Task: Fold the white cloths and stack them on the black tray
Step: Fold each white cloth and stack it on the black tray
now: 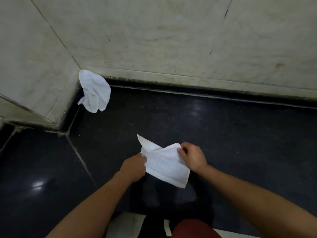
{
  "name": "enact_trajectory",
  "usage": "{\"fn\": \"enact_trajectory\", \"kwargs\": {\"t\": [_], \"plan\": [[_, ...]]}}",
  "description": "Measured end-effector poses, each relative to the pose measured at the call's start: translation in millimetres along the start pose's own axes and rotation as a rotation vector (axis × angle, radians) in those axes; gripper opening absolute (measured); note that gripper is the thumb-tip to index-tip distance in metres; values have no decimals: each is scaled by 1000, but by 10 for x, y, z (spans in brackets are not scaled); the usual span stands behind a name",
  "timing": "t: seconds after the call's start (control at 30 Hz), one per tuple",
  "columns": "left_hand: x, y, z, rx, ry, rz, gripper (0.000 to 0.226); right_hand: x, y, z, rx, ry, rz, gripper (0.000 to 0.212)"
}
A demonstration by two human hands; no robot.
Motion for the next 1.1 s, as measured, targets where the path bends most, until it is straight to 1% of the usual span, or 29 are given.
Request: {"fn": "enact_trajectory", "kwargs": {"t": [0.1,0.2,0.3,0.37,0.43,0.5,0.57,0.6,0.67,0.73,0.77,0.83,0.93,1.03,1.1], "plan": [[42,-23,-4,12,9,-35,22,179,-170,150,39,-71,-190,16],[34,-21,-27,-4,19,-59,18,332,-373,261,-11,-124,-347,17],[4,2,-93,5,72,-90,20,374,-484,230,-67,-112,-451,16],[0,5,-89,8,110,-106,22,353,-503,208,-116,-122,-459,15],[31,19,-35,12,107,-133,22,314,-450,200,-195,-154,-381,23],[75,33,59,12,70,-152,20,231,-300,199,-255,-196,-233,30],[132,37,153,42,30,-174,18,108,-84,195,-250,-217,-87,23],[156,35,181,64,22,-185,17,31,7,154,-245,-179,-23,16],[174,25,181,99,29,-202,14,-155,156,9,-256,2,77,10],[143,10,95,113,66,-218,12,-356,208,-171,-306,215,132,12],[114,2,34,119,85,-228,12,-441,176,-252,-344,287,153,14],[42,0,-82,117,100,-239,10,-599,73,-383,-440,349,199,22],[-70,19,-220,95,96,-248,10,-808,-31,-496,-561,282,313,35],[-188,-12,-313,117,74,-276,15,-874,-83,-518,-664,246,281,48],[-249,-56,-335,150,54,-273,17,-867,-87,-507,-697,222,297,54]]}}
Point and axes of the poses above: each hand's wrist, its own x-axis towards the middle knuckle, its own z-axis out of the back of the hand, y = z × x, the point moved 4 cm from there along x, towards the middle knuckle, and after that the axes turned 4 degrees about -y, right-handed, at the moved point
